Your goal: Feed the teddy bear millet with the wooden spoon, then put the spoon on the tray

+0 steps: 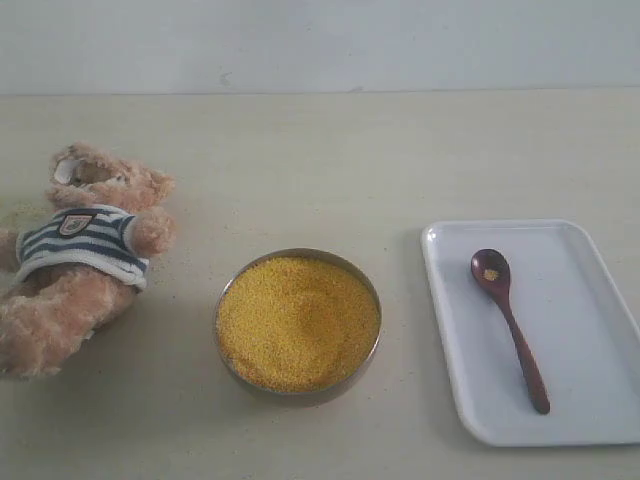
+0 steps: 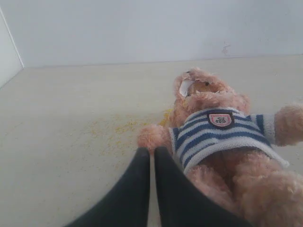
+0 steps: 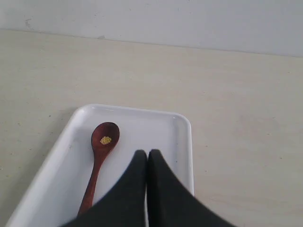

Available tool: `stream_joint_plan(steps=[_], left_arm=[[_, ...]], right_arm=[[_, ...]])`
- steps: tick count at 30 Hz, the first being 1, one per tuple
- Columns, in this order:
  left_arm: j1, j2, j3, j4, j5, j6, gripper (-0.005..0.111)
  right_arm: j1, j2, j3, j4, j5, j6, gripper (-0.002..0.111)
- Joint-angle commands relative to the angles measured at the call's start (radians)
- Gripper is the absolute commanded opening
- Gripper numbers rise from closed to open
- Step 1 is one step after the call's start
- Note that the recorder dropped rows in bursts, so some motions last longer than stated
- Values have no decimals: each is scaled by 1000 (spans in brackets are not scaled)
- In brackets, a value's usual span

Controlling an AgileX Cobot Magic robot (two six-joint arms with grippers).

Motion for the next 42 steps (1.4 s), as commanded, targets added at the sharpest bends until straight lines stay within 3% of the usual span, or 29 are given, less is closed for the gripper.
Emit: stream_joint_plan(steps=[1,12,15,20,22,26,30,32,39,40,41,42], left_arm=[[-5,-2,3,4,-15,3,5],[-4,-2,3,4,-49,3,5],[-4,-2,3,-67,-178,-12,5],[-4,-2,3,-317,-605,-257,5],[-4,-2,3,-295,-739,-391,5],[-4,31,-114,-218,-845,-402,5],[-4,216,-325,-98,-762,-352,5],[-4,326,-442,-23,-647,-350,5],[-4,751,-787,71,112,-285,10],[-4,800,-823,69,191,-268,13],[-4,913,-872,1,353,-180,24],[-4,964,-883,-47,409,-130,31]], right_arm=[[-2,-5,-1,0,-2,3,0],[-2,-5,-1,0,-2,3,0],[-2,-5,-1,0,-2,3,0],[-2,-5,-1,0,-2,3,0],[-2,-5,-1,0,-2,3,0],[-2,-5,-1,0,-2,3,0],[-2,-5,-1,0,-2,3,0],[-2,-5,-1,1,-2,3,0],[-2,-5,-1,4,-2,3,0],[-2,-5,-1,4,-2,3,0],[-2,-5,-1,4,-2,3,0],[-2,-5,-1,4,-2,3,0]])
